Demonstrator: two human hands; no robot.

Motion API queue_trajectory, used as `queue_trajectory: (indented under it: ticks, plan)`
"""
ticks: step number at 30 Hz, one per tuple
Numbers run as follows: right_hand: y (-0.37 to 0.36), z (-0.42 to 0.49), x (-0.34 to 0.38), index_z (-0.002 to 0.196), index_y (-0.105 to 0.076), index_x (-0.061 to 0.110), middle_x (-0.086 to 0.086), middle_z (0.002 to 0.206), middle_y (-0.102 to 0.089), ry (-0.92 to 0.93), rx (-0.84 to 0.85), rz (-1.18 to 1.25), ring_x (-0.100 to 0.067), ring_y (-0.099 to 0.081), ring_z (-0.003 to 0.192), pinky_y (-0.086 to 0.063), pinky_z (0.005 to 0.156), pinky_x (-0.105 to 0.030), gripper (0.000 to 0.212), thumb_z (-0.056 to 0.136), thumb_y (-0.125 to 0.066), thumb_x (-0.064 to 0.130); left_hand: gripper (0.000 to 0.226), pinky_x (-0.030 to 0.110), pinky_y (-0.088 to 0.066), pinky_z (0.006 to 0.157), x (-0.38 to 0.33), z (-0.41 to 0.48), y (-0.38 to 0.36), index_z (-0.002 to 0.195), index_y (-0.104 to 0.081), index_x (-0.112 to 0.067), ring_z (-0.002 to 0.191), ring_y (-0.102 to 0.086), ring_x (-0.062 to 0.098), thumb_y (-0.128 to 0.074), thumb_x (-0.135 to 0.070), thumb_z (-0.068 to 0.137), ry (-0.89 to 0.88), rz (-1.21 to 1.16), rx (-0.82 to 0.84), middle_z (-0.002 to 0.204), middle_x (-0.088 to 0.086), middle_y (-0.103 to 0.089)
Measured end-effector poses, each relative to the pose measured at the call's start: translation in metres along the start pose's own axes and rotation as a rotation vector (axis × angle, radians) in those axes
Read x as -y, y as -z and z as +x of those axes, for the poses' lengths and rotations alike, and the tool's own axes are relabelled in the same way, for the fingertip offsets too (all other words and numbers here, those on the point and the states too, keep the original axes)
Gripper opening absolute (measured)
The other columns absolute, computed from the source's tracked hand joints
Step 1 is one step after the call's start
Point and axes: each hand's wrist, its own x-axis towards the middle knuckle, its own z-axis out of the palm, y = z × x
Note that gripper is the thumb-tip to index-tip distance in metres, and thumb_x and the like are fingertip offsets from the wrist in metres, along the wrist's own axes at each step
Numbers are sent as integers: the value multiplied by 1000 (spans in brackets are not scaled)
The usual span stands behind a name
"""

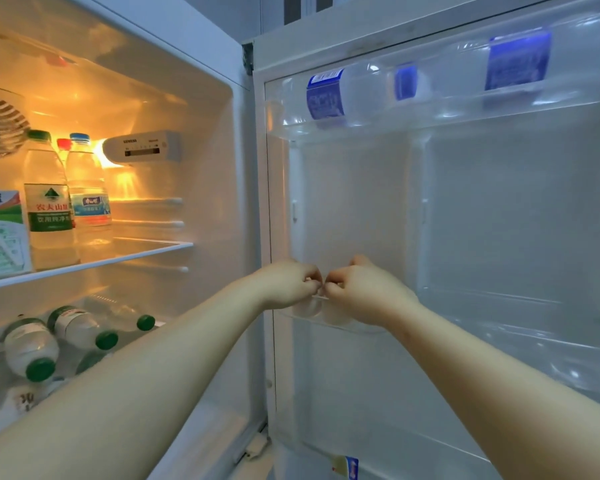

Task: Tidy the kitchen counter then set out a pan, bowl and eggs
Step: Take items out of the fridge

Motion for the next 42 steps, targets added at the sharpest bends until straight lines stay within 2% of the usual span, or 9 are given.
queue_trajectory:
  ticks: [8, 13, 17, 21, 23, 26, 31, 34, 42]
  plan:
    - [3, 16, -19, 84, -52, 39, 1, 104, -61, -40, 164, -29, -23, -56, 100, -46, 86, -35, 19, 89, -35, 43, 36, 25, -34, 96, -22, 17, 7, 132, -47, -11, 125, -44, 22, -31, -20, 101, 9, 50, 253, 138, 7, -48]
    - [3, 21, -23, 83, -49, 40, 4, 103, -58, -50, 210, -31, -23, -56, 104, -46, 93, -37, 16, 89, -35, 46, 36, 28, -36, 98, -25, 21, 6, 133, -44, -10, 115, -46, 22, -29, -18, 101, 36, -5, 307, 138, 8, -47]
    - [5, 19, -22, 86, -49, 39, 6, 100, -55, -49, 230, 3, -22, -53, 93, -45, 91, -34, 15, 89, -36, 45, 37, 27, -42, 76, -26, 26, 4, 134, -43, -9, 99, -46, 21, -30, -19, 101, 60, -20, 348, 134, 11, -49]
    - [4, 19, -21, 69, -51, 34, 6, 94, -62, -63, 203, 28, -20, -61, 82, -52, 86, -35, 23, 85, -38, 44, 36, 19, -40, 60, -28, 28, 5, 133, -43, -8, 82, -49, 17, -32, -21, 101, 86, -24, 409, 111, 5, -48]
    - [3, 19, -21, 68, -51, 31, 8, 88, -62, -62, 190, 40, -17, -62, 68, -54, 84, -35, 23, 83, -39, 43, 35, 17, -39, 58, -28, 27, 6, 130, -44, -9, 72, -49, 12, -33, -23, 100, 92, -31, 403, 108, 3, -48]
    - [4, 17, -20, 71, -50, 27, 6, 91, -66, -48, 161, 32, -14, -60, 56, -52, 83, -33, 21, 83, -40, 41, 33, 16, -39, 60, -28, 26, 5, 128, -46, -9, 81, -49, 16, -35, -21, 100, 90, -49, 354, 108, 3, -48]
    - [5, 14, -22, 75, -47, 26, 9, 84, -66, -58, 127, 40, -14, -63, 58, -49, 76, -29, 19, 80, -42, 44, 34, 18, -39, 59, -28, 24, 3, 129, -45, -6, 90, -47, 21, -37, -19, 99, 108, -86, 308, 106, 5, -48]
    - [5, 15, -22, 77, -47, 26, 8, 87, -67, -53, 128, 49, -13, -62, 58, -48, 76, -29, 17, 80, -42, 42, 33, 17, -39, 58, -27, 23, 3, 127, -45, -7, 81, -49, 18, -38, -19, 98, 121, -101, 281, 99, 3, -49]
    - [6, 16, -21, 68, -52, 26, 11, 74, -60, -29, 168, 66, -15, -60, 55, -52, 88, -34, 23, 84, -42, 39, 29, 19, -40, 60, -21, 19, -2, 121, -51, -11, 90, -48, 20, -38, -23, 98, 75, -159, 219, 104, 2, -50]
